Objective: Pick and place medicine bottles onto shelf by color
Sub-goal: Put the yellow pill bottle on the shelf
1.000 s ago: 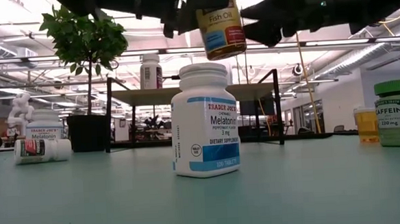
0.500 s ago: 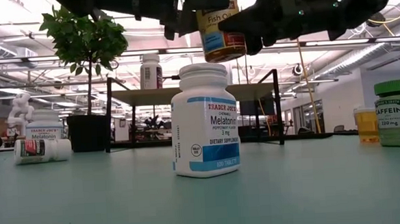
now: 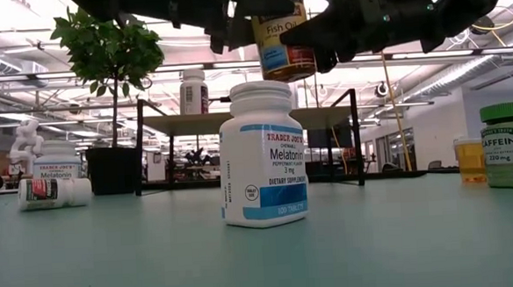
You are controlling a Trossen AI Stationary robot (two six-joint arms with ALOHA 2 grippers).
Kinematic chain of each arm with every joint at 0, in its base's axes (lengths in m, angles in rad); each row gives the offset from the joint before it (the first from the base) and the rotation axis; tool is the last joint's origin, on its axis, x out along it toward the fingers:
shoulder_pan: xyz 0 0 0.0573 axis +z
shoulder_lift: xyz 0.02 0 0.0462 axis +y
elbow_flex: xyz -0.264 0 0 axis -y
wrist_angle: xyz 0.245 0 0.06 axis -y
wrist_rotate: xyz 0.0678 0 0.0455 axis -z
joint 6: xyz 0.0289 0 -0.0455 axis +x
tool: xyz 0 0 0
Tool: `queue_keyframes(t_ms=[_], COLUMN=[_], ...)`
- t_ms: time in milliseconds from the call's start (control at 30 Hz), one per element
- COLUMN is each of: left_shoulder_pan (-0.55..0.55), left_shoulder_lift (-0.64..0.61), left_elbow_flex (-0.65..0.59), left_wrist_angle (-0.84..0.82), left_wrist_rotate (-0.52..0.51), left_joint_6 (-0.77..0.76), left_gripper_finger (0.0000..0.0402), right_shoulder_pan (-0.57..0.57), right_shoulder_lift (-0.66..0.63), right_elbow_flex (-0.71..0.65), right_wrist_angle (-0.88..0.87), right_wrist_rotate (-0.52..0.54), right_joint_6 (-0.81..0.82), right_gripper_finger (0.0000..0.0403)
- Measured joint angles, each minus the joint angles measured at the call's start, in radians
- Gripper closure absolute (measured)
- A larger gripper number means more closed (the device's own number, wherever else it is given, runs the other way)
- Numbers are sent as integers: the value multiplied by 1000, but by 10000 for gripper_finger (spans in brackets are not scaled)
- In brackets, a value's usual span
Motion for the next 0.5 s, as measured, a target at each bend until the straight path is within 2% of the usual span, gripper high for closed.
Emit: queue_keyframes(t_ms=[100, 167, 500], left_shoulder_pan=[0, 0, -3], left_shoulder_lift=[-9, -16, -32], left_elbow_flex=[1, 5, 4], left_wrist_angle=[-17, -9, -16], left_wrist_rotate=[7, 6, -4], left_joint_6=[29, 32, 60], left_gripper_finger=[17, 8, 48], right_shoulder_pan=[0, 0, 1], right_shoulder_lift=[2, 4, 2], right_elbow_flex=[-1, -1, -2], right_wrist_angle=[-29, -47, -60], right_wrist_rotate=[-3, -3, -2], right_joint_6=[3, 2, -4], right_gripper_finger=[99, 99, 99])
